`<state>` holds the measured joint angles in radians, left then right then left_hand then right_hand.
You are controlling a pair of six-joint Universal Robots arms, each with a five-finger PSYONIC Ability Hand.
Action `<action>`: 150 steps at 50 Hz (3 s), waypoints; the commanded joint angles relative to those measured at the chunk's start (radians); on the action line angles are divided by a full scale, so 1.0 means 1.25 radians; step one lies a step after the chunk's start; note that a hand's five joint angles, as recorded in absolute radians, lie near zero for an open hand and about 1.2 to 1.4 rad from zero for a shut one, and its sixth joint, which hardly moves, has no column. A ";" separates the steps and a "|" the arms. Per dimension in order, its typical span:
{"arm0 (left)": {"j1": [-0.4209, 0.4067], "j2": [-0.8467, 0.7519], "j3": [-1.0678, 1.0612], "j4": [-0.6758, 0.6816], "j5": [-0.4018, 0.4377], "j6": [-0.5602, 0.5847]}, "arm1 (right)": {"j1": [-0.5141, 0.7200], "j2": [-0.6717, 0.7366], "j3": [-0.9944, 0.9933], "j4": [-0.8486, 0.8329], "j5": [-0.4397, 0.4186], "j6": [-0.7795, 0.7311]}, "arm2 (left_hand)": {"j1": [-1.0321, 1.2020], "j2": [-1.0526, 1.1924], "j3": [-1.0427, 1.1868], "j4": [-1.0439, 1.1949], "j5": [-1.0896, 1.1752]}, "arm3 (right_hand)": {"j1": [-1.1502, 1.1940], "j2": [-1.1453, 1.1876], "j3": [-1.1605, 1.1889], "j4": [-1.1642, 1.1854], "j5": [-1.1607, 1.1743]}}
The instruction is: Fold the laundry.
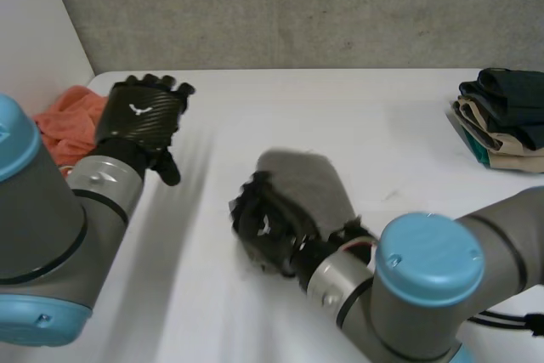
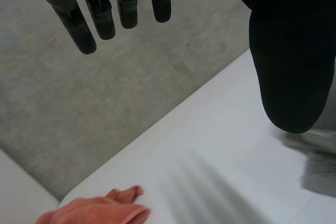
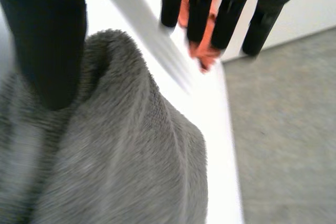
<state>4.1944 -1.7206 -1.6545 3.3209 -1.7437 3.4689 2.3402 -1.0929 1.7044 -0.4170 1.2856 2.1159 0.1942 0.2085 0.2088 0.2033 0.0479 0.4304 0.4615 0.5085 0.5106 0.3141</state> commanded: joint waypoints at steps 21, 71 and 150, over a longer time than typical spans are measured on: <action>-0.176 -0.398 0.363 0.056 0.158 -0.014 | -0.296 -0.077 -0.209 0.377 0.078 0.720 | -0.003 -0.015 -0.015 -0.011 -0.026 | -0.205 -0.230 -0.267 -0.269 -0.251; -0.058 -0.162 0.386 -0.172 0.413 -0.020 | -0.084 -0.121 0.072 0.122 0.196 0.408 | -0.008 -0.019 -0.020 -0.015 -0.031 | -0.205 -0.230 -0.267 -0.269 -0.251; -0.058 -0.092 0.471 -0.123 0.535 -0.198 | -0.775 0.260 -0.697 -0.190 -0.167 0.670 | 0.004 -0.008 -0.008 -0.004 -0.019 | 0.773 0.748 0.710 0.709 0.726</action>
<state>4.1231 -1.8249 -1.0561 3.1696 -1.0759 3.2187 1.4700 -0.9579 0.9568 -0.6456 1.1807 2.9228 0.1942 0.2085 0.2088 0.2033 0.0481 1.0251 1.1523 1.1624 1.1916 0.9257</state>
